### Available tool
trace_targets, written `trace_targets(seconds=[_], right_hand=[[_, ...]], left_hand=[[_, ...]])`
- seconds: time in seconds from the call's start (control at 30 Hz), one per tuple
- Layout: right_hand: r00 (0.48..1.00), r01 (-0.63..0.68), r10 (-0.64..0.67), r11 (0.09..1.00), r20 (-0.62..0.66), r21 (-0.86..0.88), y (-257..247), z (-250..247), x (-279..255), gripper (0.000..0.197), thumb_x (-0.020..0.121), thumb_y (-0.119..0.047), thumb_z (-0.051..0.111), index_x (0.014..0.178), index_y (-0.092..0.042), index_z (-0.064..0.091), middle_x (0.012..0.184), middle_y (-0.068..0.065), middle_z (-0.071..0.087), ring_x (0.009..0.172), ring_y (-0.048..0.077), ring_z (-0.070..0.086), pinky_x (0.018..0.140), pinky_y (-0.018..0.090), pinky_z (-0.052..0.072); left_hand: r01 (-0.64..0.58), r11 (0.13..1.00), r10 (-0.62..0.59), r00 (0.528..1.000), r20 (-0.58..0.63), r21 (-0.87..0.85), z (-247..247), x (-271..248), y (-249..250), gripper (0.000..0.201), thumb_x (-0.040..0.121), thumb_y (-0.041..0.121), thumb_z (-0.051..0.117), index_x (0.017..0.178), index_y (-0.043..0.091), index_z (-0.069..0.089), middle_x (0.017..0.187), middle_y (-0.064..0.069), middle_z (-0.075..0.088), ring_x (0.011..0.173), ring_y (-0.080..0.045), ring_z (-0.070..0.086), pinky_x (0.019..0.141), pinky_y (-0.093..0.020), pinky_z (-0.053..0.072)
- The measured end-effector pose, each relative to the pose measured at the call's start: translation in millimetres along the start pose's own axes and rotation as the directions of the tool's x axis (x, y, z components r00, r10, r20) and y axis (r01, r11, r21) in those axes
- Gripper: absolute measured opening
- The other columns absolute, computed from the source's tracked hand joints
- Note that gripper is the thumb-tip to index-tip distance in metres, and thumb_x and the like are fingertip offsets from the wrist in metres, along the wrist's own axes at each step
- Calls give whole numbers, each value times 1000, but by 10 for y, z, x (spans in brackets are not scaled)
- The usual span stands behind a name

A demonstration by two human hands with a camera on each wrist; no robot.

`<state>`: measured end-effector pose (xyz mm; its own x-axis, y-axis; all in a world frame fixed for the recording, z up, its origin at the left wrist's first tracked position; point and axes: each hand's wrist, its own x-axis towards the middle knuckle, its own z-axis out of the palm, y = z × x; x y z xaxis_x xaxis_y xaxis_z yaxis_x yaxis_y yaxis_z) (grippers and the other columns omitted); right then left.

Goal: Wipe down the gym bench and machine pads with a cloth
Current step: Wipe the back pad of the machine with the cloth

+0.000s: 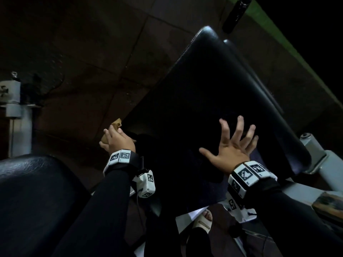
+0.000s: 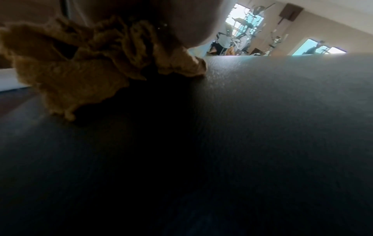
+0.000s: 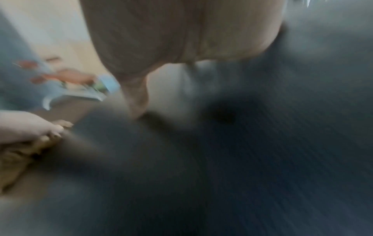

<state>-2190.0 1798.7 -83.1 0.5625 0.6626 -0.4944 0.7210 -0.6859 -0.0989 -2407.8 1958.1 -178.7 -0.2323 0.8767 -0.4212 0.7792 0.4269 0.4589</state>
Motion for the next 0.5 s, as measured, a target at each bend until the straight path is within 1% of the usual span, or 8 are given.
trace_targets(seconds=[0.03, 0.07, 0.1, 0.13, 0.23, 0.33, 0.43, 0.5], right_hand=[[996, -16, 18, 1000, -89, 27, -37, -65, 64, 102, 66, -74, 54, 141, -37, -5, 150, 3, -16, 136, 32, -16, 110, 59, -6], [985, -30, 40, 998, -170, 63, -78, -148, 158, 98, 68, -72, 54, 142, -36, -1, 151, 3, -7, 137, 31, -8, 112, 57, -1], [973, -45, 66, 994, -219, 99, -123, -242, 279, 97, 70, -71, 53, 142, -37, -1, 153, 3, -5, 139, 31, -6, 112, 55, 0], [968, -69, 98, 989, -231, 132, -169, -341, 418, 97, 70, -72, 53, 143, -39, -3, 155, 3, -8, 141, 33, -7, 112, 54, -1], [975, -172, 193, 970, -113, 175, -294, -570, 790, 112, 64, -82, 51, 142, -42, -20, 153, 5, -28, 140, 41, -20, 111, 57, -8], [978, -208, 208, 970, 9, 127, -382, -640, 902, 129, 53, -90, 50, 132, -39, -39, 142, 10, -46, 132, 47, -33, 103, 64, -17], [975, -220, 212, 968, 73, 120, -424, -684, 887, 131, 52, -91, 49, 127, -39, -45, 136, 10, -53, 129, 48, -37, 102, 64, -18], [967, -241, 229, 965, 110, 108, -427, -724, 877, 131, 53, -90, 49, 127, -38, -46, 136, 11, -52, 129, 48, -37, 103, 65, -17]], left_hand=[[-43, 999, 43, 999, -3, -5, -17, 16, 35, 40, 102, 18, 31, 138, 3, 41, 148, -16, 38, 139, -34, 27, 116, -46, 9], [-84, 996, 84, 996, -6, -18, -35, 28, 81, 38, 102, 18, 31, 134, 2, 44, 143, -17, 43, 136, -33, 33, 114, -47, 15], [-119, 992, 118, 993, -10, -35, -51, 36, 144, 37, 102, 18, 32, 132, 2, 46, 139, -16, 48, 132, -32, 38, 111, -48, 23], [-152, 987, 152, 988, -5, -49, -65, 47, 222, 36, 101, 19, 34, 130, 2, 48, 136, -16, 51, 128, -32, 41, 108, -48, 28], [-267, 960, 273, 959, 74, -79, -51, 62, 511, 35, 99, 20, 41, 127, 0, 49, 133, -17, 50, 125, -32, 44, 107, -44, 31], [-243, 967, 251, 960, 124, -78, -24, 54, 777, 39, 93, 23, 54, 124, 0, 47, 133, -17, 40, 118, -34, 46, 100, -42, 40], [-236, 970, 242, 963, 119, -61, -15, 62, 923, 25, 92, 19, 54, 111, 4, 53, 124, -15, 37, 105, -33, 52, 85, -38, 47], [-250, 961, 262, 960, 96, -119, -23, 78, 1008, 19, 92, 18, 55, 106, 6, 58, 120, -14, 38, 94, -27, 53, 78, -30, 44]])
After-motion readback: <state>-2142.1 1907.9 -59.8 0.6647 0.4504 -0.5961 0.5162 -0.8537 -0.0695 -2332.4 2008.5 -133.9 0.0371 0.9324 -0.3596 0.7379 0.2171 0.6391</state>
